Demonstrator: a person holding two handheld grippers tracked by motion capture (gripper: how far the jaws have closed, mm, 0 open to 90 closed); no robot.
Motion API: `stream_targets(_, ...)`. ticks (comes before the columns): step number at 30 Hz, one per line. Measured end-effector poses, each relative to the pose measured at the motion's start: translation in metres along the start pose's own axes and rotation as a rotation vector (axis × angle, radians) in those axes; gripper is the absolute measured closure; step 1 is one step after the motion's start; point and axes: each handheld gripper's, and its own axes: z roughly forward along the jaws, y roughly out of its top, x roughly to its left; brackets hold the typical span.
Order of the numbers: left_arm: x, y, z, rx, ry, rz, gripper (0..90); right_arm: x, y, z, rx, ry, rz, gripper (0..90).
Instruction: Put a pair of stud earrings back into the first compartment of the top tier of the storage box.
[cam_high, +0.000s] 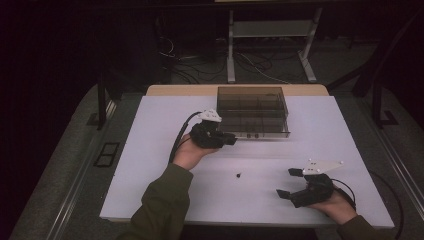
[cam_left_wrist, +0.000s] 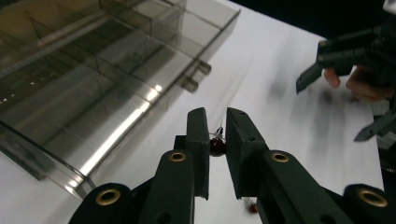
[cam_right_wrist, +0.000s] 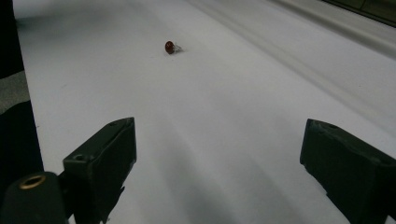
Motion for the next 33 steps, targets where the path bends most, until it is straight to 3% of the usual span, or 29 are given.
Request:
stream_targets(13,0.016,0.022,0.008,-0.028,0.048,-0.012,78.9,0.0,0.0,0.0,-0.001,0.004,-0.001,10.1)
stream_targets(20,0.025,0.019,0.015,-0.022,0.087,-0.028,78.9,0.0,-0.001,0.0,-0.001,0.004,-0.002,10.1)
stream_targets(21,0.029,0.018,0.017,-0.02,0.113,-0.038,78.9,0.0,-0.001,0.0,0.001,0.003,0.0,10.1)
stream_targets(25,0.037,0.015,0.018,-0.021,0.141,-0.056,78.9,0.0,-0.001,0.0,0.0,0.003,0.0,10.1)
stream_targets(33,0.044,0.009,0.023,-0.011,0.182,-0.078,78.7,-0.001,-0.002,0.0,0.001,-0.001,0.007,10.1)
